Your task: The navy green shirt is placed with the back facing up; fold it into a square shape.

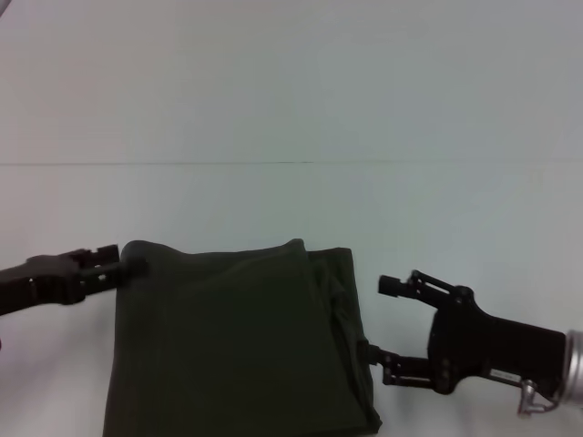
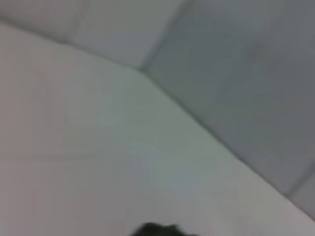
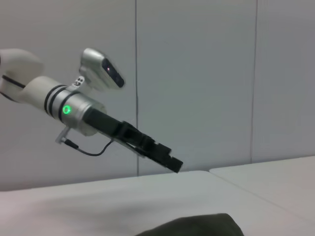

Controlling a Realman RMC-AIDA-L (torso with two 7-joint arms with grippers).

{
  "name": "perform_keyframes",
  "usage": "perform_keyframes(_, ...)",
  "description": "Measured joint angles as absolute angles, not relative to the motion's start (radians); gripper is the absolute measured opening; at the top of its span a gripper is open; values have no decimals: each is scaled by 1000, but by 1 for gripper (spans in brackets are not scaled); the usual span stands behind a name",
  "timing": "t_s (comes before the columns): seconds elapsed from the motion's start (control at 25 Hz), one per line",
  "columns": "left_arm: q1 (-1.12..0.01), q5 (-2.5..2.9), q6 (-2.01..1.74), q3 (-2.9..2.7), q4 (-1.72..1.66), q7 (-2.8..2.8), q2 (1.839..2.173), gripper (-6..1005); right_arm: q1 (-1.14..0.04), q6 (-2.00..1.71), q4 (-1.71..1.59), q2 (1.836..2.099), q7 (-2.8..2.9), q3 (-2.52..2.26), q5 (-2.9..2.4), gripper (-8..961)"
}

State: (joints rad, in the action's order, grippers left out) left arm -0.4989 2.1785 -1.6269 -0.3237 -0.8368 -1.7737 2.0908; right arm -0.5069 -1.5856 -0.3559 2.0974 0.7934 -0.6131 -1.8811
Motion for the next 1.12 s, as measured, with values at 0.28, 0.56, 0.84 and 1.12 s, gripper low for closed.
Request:
perform_keyframes(0.28,-372,2065,-1943,-320,-915,-1323,2148,900,-549,-1582,-350,2097,819,-698,-1879,916)
perform_keyframes(0.56,-201,2072,-1972,-317,-882,-1031,2176,951,-484,-1592,-352,2096,772,-740,-1880,916)
perform_keyframes(0.84,-157,2181,-1922,-288,-805,-904,2177,934,-411,-1595,-302,2097,616,-729,-1870,917)
perform_keyframes(1.12,-181,2206,-1897,-299,-766,-894,2177,934,-398,-1571,-267,2097,584,-722,-1866,917)
